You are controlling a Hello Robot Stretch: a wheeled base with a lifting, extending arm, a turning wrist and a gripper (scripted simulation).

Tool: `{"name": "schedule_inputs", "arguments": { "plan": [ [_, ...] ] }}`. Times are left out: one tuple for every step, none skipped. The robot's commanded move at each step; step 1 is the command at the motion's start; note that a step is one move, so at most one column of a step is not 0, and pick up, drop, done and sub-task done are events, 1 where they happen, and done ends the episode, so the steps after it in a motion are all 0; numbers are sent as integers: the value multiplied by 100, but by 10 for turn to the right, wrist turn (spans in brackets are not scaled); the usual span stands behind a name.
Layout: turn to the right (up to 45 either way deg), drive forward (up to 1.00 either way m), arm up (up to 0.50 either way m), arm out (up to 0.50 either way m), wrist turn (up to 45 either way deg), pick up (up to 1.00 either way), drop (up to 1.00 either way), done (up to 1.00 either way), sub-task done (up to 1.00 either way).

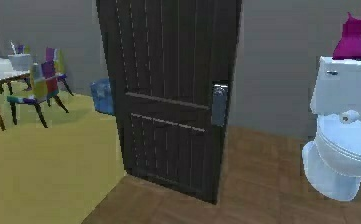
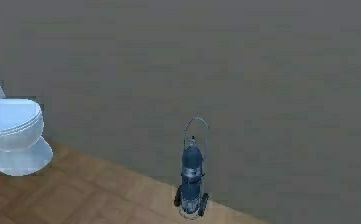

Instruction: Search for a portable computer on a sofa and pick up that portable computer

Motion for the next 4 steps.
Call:
{"name": "schedule_inputs", "arguments": {
  "plan": [
    [-450,0,0,0,0,0,0,0,0],
    [-150,0,0,0,0,0,0,0,0],
    [0,40,0,0,0,0,0,0,0],
    [-90,0,0,0,0,0,0,0,0]
  ]
}}
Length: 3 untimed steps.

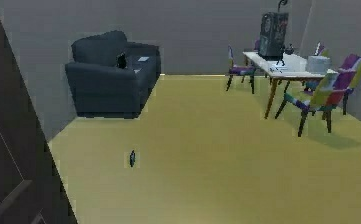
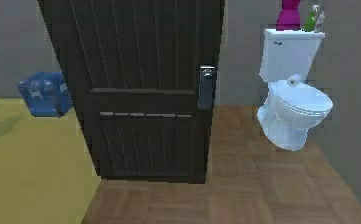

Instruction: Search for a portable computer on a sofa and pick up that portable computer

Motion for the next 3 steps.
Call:
{"name": "schedule_inputs", "arguments": {
  "plan": [
    [0,100,0,0,0,0,0,0,0],
    [-30,0,0,0,0,0,0,0,0],
    [0,65,0,0,0,0,0,0,0]
  ]
}}
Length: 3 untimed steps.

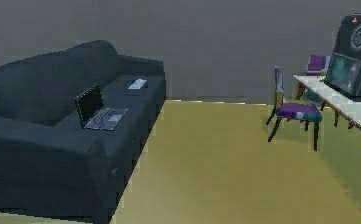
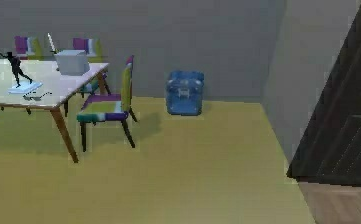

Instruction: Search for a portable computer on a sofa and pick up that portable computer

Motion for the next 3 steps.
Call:
{"name": "schedule_inputs", "arguments": {
  "plan": [
    [0,95,0,0,0,0,0,0,0],
    [-450,0,0,0,0,0,0,0,0],
    [-450,0,0,0,0,0,0,0,0]
  ]
}}
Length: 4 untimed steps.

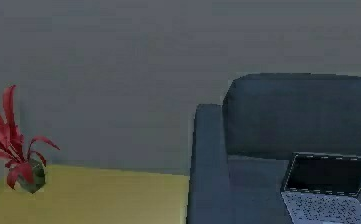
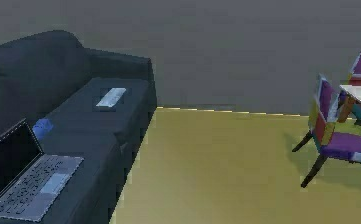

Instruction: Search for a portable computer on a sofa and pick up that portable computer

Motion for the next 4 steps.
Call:
{"name": "schedule_inputs", "arguments": {
  "plan": [
    [-390,0,0,0,0,0,0,0,0],
    [0,0,50,0,0,0,0,0,0],
    [0,0,12,0,0,0,0,0,0],
    [0,0,0,50,0,0,0,0,0]
  ]
}}
